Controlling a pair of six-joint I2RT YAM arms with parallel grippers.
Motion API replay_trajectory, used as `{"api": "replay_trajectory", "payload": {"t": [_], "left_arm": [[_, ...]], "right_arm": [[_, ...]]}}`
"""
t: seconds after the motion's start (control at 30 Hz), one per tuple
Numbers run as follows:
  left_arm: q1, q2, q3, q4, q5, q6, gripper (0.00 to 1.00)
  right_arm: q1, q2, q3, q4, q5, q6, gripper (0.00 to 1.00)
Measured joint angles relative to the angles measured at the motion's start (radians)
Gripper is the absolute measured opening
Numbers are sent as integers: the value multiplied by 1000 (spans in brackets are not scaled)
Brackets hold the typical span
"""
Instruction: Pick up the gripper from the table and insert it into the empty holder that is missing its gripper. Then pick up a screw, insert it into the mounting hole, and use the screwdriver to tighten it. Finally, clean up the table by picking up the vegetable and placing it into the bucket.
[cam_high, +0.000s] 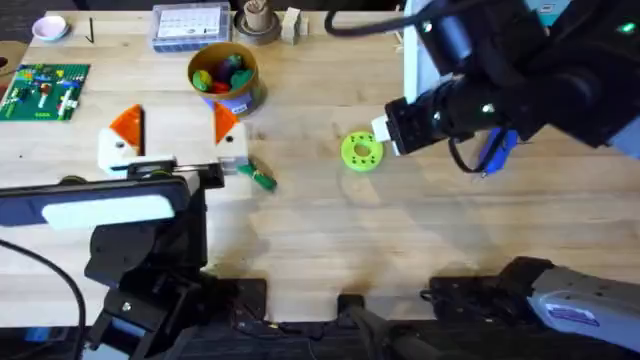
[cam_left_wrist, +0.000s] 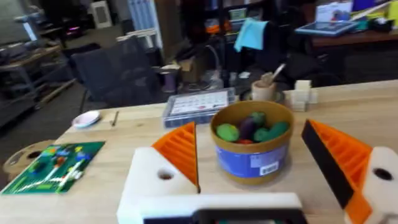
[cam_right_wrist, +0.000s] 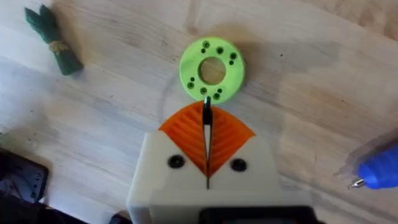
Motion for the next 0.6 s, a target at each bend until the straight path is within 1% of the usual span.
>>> {"api": "replay_trajectory", "payload": {"t": [0.07, 0.13, 0.33, 0.53, 0.6], "left_arm": [[0, 0, 0, 0, 97, -11, 993], [0, 0, 0, 0, 193, -46, 993], [0, 0, 0, -31, 487, -216, 993], [0, 0, 0, -94, 775, -401, 993], [0, 0, 0, -111, 849, -450, 992]], "right_arm": [[0, 0, 39, -17, 0, -14, 6], [0, 0, 77, -37, 0, -28, 6], [0, 12, 193, -132, 0, -74, 6], [0, 95, 327, -248, -38, -108, 6], [2, 129, 370, -284, -58, -122, 6]]}}
